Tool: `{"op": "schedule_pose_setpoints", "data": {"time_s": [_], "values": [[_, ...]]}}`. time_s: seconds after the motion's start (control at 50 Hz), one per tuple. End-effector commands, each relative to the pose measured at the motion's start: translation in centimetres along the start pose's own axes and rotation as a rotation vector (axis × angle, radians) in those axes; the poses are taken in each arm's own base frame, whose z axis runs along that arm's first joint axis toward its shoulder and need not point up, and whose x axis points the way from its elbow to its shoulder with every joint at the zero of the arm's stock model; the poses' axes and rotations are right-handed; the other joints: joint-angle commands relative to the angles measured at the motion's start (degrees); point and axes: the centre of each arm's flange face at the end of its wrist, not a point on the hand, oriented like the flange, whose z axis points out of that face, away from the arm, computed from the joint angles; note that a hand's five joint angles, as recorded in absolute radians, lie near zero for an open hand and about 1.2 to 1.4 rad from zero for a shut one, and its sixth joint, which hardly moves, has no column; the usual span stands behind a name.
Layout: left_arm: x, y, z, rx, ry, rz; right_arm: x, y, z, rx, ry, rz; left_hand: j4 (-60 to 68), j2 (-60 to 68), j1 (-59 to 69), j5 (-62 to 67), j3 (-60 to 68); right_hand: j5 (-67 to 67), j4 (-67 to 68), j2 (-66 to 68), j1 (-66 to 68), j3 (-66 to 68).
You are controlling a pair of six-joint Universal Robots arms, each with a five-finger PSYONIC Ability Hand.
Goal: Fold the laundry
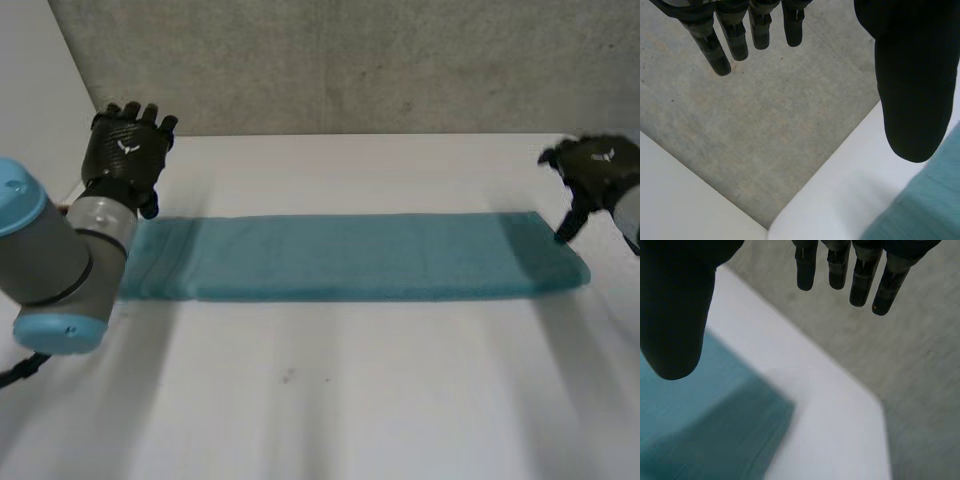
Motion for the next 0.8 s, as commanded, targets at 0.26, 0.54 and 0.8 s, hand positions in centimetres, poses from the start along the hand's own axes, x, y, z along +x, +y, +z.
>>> {"op": "schedule_pose_setpoints", "data": {"time_s": [0.26, 0.54, 0.8], "values": [[-0.2, 0.2, -4.1, -0.051, 0.021, -0.200, 1.1, 8.5, 1.3, -0.122, -0.079, 0.063, 0.46, 0.59, 0.16, -1.47, 0.50, 31.90, 32.58, 33.11, 34.31, 33.13], [0.0, 0.8, -4.2, -0.071, 0.026, -0.200, 0.5, 11.2, 3.0, -0.133, -0.087, 0.025, 0.63, 0.76, 0.33, -1.31, 0.67, 37.79, 38.48, 39.00, 40.21, 39.02], [0.1, 0.9, -4.3, -0.074, 0.026, -0.200, 5.1, 13.0, 3.8, -0.205, 0.107, -0.009, 0.80, 0.92, 0.50, -1.14, 0.83, 65.50, 66.18, 66.71, 67.91, 66.73]]}}
